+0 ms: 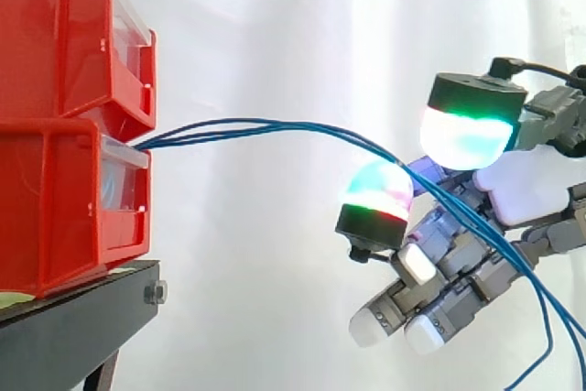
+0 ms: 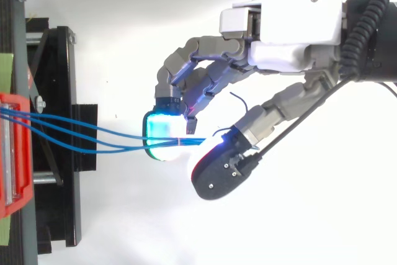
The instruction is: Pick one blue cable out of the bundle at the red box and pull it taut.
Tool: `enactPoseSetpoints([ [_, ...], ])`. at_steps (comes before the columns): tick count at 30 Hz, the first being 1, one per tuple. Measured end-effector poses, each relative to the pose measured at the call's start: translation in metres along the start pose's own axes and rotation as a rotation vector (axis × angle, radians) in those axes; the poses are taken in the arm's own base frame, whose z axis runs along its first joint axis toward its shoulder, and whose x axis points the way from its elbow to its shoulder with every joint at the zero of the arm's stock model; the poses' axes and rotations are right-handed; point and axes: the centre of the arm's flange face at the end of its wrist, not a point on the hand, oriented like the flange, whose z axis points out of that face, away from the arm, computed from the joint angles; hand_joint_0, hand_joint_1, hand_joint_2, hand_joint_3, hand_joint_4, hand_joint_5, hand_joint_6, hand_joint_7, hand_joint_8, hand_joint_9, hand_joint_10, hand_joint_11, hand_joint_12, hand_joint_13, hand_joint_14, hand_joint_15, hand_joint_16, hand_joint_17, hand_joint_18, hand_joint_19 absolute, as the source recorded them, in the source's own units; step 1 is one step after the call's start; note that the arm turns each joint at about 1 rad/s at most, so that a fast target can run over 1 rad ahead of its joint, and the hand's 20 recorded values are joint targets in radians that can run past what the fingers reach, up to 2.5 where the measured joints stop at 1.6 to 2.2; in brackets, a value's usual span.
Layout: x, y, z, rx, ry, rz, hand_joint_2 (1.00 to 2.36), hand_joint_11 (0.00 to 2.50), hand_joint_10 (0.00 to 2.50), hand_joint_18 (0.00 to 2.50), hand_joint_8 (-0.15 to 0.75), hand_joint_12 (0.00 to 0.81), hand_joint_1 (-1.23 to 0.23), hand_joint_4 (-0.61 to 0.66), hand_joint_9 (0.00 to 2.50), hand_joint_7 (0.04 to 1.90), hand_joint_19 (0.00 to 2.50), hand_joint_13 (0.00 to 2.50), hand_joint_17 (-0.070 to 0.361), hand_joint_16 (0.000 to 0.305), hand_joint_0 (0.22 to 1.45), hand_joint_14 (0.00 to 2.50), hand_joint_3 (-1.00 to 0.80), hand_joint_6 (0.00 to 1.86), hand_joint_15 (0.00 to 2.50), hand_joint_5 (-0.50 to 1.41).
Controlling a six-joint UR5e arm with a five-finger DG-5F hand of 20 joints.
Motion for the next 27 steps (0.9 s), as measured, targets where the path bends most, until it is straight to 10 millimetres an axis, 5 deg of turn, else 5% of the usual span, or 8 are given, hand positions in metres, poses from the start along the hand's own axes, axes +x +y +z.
enactPoseSetpoints([
  [11,0.0010,0.0000,0.0001,0.000,0.001,-0.001,1.02,0.72,0.01,0.56,0.393,0.379,-0.83,0.06,0.89,1.06,0.21,0.50,0.130,0.058,0.62,0.01,-0.15,0.90,0.16,-0.15],
  [17,0.0011,0.0000,0.0001,0.000,0.002,-0.001,1.01,0.71,0.01,0.54,0.357,0.371,-0.96,0.04,0.80,0.97,0.16,0.45,0.128,0.057,0.70,0.01,-0.30,0.91,0.14,-0.17],
  [20,0.0012,0.0001,0.0002,-0.001,0.002,-0.001,1.00,0.68,0.01,0.54,0.352,0.370,-0.98,0.13,0.78,0.95,0.16,0.44,0.128,0.057,0.73,0.01,-0.47,0.90,0.13,-0.18],
  [27,0.0013,0.0001,0.0002,0.000,0.002,-0.002,1.00,0.67,0.01,0.52,0.376,0.385,-0.84,0.17,0.80,0.96,0.22,0.44,0.132,0.059,0.54,0.01,-0.50,0.88,0.15,-0.16],
])
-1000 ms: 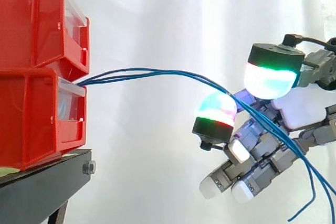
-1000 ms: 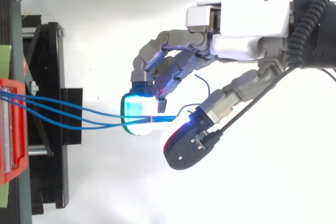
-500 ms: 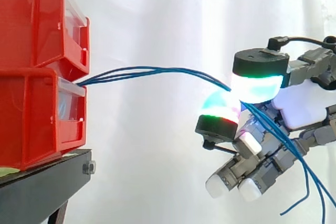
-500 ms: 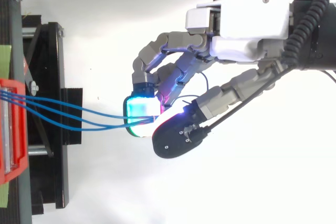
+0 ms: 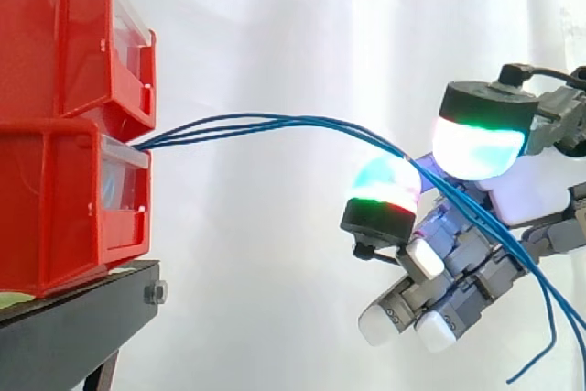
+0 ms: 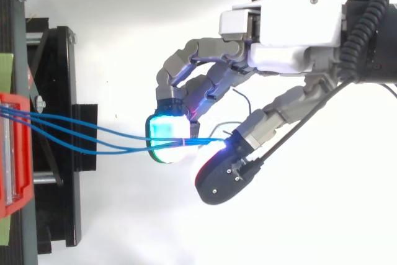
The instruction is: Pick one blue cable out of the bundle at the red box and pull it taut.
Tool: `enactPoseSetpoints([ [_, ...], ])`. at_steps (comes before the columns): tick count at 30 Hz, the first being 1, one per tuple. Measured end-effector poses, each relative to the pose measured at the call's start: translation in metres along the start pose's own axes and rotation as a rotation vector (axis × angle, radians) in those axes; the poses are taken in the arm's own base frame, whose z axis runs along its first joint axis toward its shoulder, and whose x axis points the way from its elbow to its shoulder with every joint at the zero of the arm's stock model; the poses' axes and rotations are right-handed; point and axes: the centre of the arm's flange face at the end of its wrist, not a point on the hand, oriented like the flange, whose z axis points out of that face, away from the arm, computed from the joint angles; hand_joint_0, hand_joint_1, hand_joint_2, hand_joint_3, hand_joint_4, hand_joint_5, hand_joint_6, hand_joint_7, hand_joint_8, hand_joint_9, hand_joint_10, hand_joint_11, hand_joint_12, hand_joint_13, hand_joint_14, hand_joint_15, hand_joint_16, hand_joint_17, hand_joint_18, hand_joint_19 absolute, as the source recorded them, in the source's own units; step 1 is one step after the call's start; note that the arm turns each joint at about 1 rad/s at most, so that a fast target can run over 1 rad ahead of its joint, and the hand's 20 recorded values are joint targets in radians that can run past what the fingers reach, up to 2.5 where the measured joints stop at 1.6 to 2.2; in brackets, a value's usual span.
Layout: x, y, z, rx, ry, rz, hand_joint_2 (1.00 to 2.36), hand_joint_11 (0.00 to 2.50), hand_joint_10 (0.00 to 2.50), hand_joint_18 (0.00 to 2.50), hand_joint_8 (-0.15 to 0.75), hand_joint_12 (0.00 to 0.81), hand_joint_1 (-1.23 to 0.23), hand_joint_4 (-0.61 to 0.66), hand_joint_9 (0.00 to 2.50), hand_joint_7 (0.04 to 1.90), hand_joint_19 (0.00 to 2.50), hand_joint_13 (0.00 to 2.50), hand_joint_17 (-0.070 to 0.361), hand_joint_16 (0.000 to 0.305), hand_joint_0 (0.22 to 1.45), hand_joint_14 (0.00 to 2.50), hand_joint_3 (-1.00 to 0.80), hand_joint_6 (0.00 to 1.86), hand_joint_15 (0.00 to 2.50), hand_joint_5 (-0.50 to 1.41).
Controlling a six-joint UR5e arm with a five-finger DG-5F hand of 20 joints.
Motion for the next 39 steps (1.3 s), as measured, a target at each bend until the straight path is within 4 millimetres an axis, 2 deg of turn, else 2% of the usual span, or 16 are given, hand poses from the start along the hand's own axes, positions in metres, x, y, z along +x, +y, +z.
enactPoseSetpoints([
  [5,0.0000,0.0000,0.0000,0.000,0.000,0.000,1.00,0.66,0.01,0.53,0.378,0.376,-0.73,0.17,0.85,1.02,0.24,0.46,0.127,0.056,0.59,0.01,-0.45,0.88,0.15,-0.14],
  [10,0.0000,0.0000,0.0000,0.000,0.000,0.000,1.02,0.70,0.01,0.60,0.392,0.371,-0.80,0.14,0.90,1.08,0.25,0.53,0.127,0.056,0.60,0.01,-0.18,0.90,0.18,-0.13],
  [15,0.0000,0.0000,0.0000,0.000,0.000,0.000,1.02,0.71,0.01,0.63,0.392,0.377,-0.88,0.06,0.92,1.19,0.22,0.57,0.129,0.057,0.64,0.01,-0.10,0.91,0.19,-0.13],
  [20,0.0000,0.0001,0.0001,-0.001,0.000,0.000,1.02,0.71,0.01,0.61,0.365,0.368,-0.92,-0.02,0.87,1.14,0.20,0.54,0.124,0.055,0.70,0.01,-0.16,0.92,0.18,-0.15],
  [23,0.0001,0.0001,0.0001,-0.001,0.000,0.000,1.02,0.70,0.01,0.58,0.352,0.366,-0.96,-0.02,0.84,1.15,0.18,0.50,0.124,0.055,0.75,0.01,-0.27,0.93,0.16,-0.16],
  [25,0.0001,0.0002,0.0002,-0.002,-0.003,0.000,1.00,0.67,0.01,0.56,0.341,0.368,-0.96,-0.03,0.79,1.10,0.16,0.47,0.124,0.055,0.81,0.01,-0.48,0.93,0.15,-0.17],
  [27,0.0003,0.0002,0.0003,-0.002,-0.004,0.000,1.00,0.66,0.01,0.55,0.334,0.368,-0.96,-0.01,0.78,1.10,0.15,0.46,0.124,0.055,0.81,0.01,-0.50,0.92,0.14,-0.18],
  [32,0.0003,0.0003,0.0003,-0.002,-0.006,0.000,1.00,0.65,0.01,0.54,0.335,0.370,-0.95,0.11,0.75,0.97,0.16,0.44,0.125,0.056,0.70,0.01,-0.50,0.92,0.14,-0.17],
  [34,0.0003,0.0002,0.0003,-0.002,-0.006,0.000,1.00,0.66,0.01,0.53,0.350,0.372,-0.93,0.13,0.76,0.98,0.18,0.43,0.127,0.056,0.59,0.01,-0.50,0.91,0.15,-0.17],
  [36,0.0003,0.0002,0.0003,-0.002,-0.006,0.000,1.00,0.66,0.01,0.54,0.368,0.388,-0.86,0.15,0.77,0.97,0.20,0.44,0.134,0.060,0.52,0.01,-0.50,0.90,0.15,-0.16],
  [39,0.0011,0.0003,0.0004,-0.003,-0.005,-0.001,1.00,0.65,0.01,0.54,0.382,0.398,-0.79,0.16,0.79,0.99,0.22,0.45,0.139,0.062,0.49,0.01,-0.50,0.90,0.16,-0.16],
])
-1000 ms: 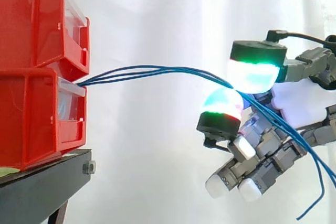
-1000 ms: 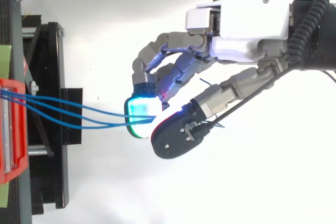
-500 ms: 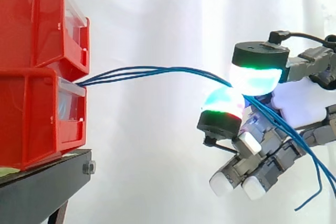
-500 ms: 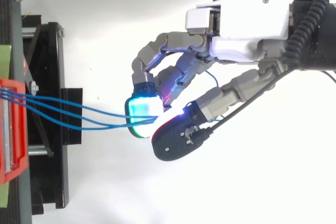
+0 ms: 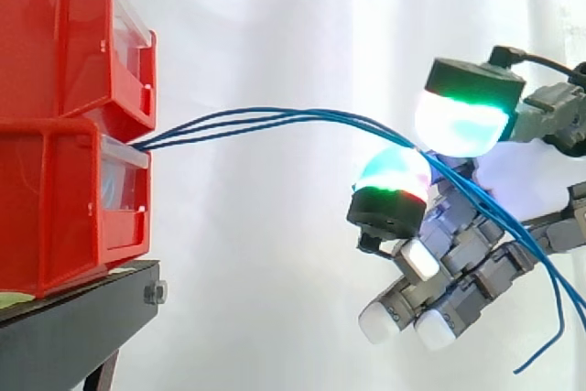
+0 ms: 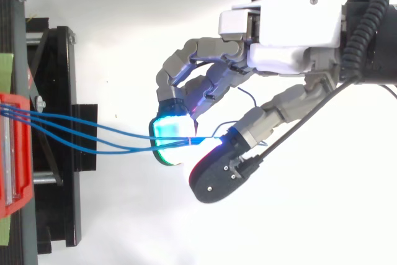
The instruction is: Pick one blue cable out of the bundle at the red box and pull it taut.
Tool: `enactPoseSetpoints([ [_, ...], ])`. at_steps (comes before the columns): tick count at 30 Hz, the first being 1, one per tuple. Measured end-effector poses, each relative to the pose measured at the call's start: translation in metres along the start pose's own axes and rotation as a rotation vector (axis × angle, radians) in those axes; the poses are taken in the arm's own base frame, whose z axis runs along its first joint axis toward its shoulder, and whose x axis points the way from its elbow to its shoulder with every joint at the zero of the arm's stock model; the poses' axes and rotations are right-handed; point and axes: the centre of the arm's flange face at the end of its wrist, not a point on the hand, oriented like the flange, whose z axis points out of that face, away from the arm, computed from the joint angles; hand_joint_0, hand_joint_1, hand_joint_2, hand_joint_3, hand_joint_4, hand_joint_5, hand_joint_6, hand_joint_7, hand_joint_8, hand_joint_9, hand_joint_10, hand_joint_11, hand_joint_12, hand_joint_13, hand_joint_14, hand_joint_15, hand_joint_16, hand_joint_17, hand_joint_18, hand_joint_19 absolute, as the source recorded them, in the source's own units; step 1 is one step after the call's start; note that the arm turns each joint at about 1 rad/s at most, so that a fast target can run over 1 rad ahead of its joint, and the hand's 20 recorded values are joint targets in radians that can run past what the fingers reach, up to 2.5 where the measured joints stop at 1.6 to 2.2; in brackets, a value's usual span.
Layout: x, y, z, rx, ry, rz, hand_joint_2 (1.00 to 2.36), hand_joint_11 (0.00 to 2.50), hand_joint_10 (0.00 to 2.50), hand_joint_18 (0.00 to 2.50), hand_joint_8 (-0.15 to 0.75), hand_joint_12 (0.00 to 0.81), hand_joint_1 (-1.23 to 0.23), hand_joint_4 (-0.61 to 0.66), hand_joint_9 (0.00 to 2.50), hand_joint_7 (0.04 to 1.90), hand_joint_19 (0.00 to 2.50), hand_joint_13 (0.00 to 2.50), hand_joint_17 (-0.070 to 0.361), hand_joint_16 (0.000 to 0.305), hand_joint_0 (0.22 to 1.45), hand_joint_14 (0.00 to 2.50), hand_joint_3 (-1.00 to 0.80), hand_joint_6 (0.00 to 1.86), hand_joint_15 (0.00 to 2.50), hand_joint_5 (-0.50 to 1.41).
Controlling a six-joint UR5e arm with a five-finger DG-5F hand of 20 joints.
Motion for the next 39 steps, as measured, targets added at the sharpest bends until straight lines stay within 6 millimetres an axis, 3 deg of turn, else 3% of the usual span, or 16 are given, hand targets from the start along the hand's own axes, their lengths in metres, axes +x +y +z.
enactPoseSetpoints([
  [5,0.0005,0.0002,0.0000,0.000,0.001,0.000,1.00,0.64,0.01,0.52,0.376,0.386,-0.69,0.15,0.79,1.02,0.24,0.44,0.132,0.059,0.53,0.01,-0.50,0.89,0.17,-0.15],
  [12,0.0016,0.0002,0.0002,-0.001,0.002,-0.001,1.02,0.64,0.01,0.52,0.373,0.372,-0.79,0.13,0.81,1.10,0.25,0.46,0.125,0.056,0.62,0.01,-0.25,0.90,0.18,-0.15],
  [19,0.0011,0.0001,0.0002,-0.001,-0.002,-0.001,1.02,0.65,0.01,0.57,0.373,0.370,-0.87,0.02,0.82,1.17,0.22,0.48,0.126,0.056,0.67,0.01,-0.15,0.92,0.16,-0.15],
  [24,0.0009,0.0001,0.0002,-0.001,-0.004,0.000,1.02,0.64,0.01,0.56,0.369,0.371,-0.88,-0.05,0.81,1.21,0.20,0.48,0.126,0.056,0.73,0.01,-0.19,0.92,0.16,-0.16],
  [26,0.0009,0.0001,0.0002,-0.001,-0.004,0.000,1.01,0.63,0.01,0.54,0.355,0.374,-0.91,-0.03,0.77,1.31,0.19,0.46,0.125,0.055,0.77,0.01,-0.27,0.92,0.15,-0.17],
  [34,0.0016,0.0001,0.0002,-0.001,-0.003,0.000,1.00,0.56,0.01,0.47,0.322,0.367,-0.92,-0.11,0.70,1.26,0.16,0.38,0.124,0.055,0.84,0.00,-0.49,0.92,0.11,-0.19],
  [39,0.0018,0.0001,0.0003,-0.001,-0.003,-0.001,1.00,0.52,0.01,0.45,0.291,0.360,-0.91,-0.14,0.66,1.20,0.15,0.36,0.121,0.054,0.85,0.00,-0.50,0.93,0.09,-0.19],
])
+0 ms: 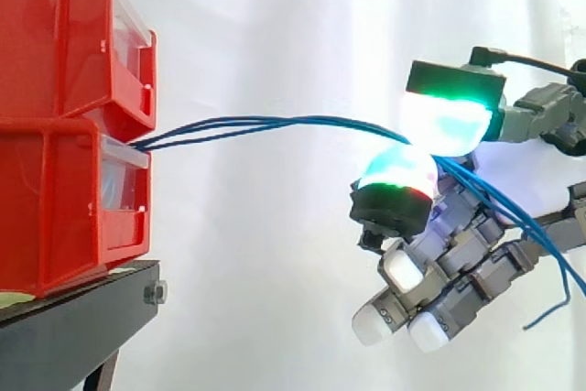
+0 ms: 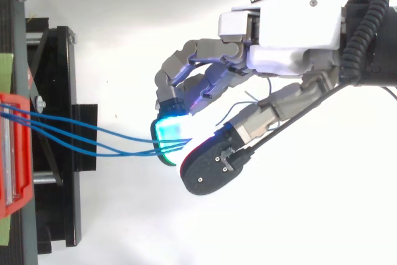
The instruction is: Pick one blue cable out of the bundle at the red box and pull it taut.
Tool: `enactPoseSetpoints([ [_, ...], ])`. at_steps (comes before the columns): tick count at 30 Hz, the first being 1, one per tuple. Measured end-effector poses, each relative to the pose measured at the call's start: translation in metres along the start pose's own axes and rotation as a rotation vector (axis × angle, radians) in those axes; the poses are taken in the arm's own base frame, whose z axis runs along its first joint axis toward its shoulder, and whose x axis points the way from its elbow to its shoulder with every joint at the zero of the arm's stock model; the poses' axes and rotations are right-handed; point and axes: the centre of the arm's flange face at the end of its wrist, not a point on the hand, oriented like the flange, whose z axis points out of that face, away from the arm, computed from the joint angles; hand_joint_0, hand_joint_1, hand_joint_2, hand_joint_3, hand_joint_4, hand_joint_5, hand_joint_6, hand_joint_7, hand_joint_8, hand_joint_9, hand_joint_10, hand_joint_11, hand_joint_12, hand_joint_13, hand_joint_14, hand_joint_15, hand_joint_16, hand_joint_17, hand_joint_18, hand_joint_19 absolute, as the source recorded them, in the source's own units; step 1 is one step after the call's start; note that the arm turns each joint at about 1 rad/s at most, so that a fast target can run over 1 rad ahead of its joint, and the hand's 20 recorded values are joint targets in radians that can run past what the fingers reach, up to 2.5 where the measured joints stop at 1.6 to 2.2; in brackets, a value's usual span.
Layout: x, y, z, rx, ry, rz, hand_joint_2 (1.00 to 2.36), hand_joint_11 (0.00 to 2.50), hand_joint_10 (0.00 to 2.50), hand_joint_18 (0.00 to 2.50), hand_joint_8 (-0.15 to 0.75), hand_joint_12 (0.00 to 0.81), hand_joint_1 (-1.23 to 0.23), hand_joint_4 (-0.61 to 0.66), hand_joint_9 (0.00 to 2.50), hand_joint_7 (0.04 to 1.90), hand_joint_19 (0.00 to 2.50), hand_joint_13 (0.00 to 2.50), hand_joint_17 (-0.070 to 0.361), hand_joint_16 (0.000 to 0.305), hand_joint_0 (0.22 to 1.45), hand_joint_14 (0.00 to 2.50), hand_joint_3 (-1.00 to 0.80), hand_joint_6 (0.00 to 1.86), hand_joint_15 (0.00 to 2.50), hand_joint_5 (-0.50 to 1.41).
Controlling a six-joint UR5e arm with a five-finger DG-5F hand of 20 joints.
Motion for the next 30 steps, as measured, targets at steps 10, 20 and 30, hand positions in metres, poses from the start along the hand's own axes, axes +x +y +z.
enactPoseSetpoints([
  [10,-0.0001,0.0000,0.0000,0.000,-0.002,0.001,1.00,0.54,0.01,0.46,0.288,0.362,-0.95,0.00,0.64,0.97,0.15,0.36,0.123,0.054,0.59,0.01,-0.50,0.90,0.11,-0.19],
  [20,-0.0001,0.0000,0.0000,0.000,-0.002,0.000,1.00,0.54,0.01,0.45,0.326,0.368,-0.71,0.06,0.71,1.04,0.21,0.38,0.125,0.055,0.57,0.01,-0.50,0.88,0.13,-0.16],
  [30,0.0002,0.0000,0.0000,0.000,-0.001,0.001,1.02,0.56,0.01,0.52,0.341,0.366,-0.87,-0.05,0.75,1.18,0.18,0.44,0.123,0.055,0.70,0.01,-0.17,0.92,0.13,-0.16],
])
